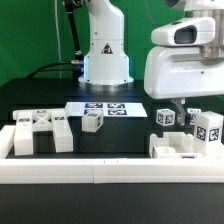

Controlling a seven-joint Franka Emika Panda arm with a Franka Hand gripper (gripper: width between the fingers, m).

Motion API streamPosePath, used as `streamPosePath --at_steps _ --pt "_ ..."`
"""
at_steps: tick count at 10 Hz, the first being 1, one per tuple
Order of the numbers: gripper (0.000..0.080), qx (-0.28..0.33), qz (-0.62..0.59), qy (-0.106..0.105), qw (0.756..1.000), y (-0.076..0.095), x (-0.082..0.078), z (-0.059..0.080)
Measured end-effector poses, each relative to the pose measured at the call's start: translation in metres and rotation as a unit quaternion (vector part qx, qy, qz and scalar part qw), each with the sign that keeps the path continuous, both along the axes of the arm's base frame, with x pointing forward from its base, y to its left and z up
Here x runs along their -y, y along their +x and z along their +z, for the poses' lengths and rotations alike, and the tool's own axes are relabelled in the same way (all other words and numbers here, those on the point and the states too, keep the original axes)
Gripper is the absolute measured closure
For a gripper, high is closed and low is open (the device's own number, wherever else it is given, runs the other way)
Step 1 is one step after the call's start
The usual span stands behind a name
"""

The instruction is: Assemble chair

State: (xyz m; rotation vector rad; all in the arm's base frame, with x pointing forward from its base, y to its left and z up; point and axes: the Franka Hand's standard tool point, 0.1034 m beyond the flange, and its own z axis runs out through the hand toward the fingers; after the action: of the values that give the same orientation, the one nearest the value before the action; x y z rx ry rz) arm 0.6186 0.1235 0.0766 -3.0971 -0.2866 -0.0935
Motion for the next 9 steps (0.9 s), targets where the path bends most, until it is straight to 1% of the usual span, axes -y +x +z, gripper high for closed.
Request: streamPosePath --at_steps 1,2,4,5,6,7,9 --pt "0.021 0.0 0.0 0.0 1.0 0.0003 0.0015 0.0" --pt "0.021 0.0 -0.007 0.001 1.0 0.0 0.0012 -0.0002" --pt "0.0482 -0.001 -0.013 0.001 1.0 -0.0001 0.0014 -0.0004" --pt "0.0482 -0.001 -0.025 0.002 1.0 -0.0002 0.0012 -0.0006" --pt "0.051 -0.003 -0.067 0.005 0.998 -0.0003 0.0007 -0.0005" --pt "0.051 -0.005 -0.111 0.009 0.994 -0.0004 0.0 -0.0005" --pt "0.051 -0.009 -0.21 0.016 0.977 -0.0011 -0.0032 -0.0007"
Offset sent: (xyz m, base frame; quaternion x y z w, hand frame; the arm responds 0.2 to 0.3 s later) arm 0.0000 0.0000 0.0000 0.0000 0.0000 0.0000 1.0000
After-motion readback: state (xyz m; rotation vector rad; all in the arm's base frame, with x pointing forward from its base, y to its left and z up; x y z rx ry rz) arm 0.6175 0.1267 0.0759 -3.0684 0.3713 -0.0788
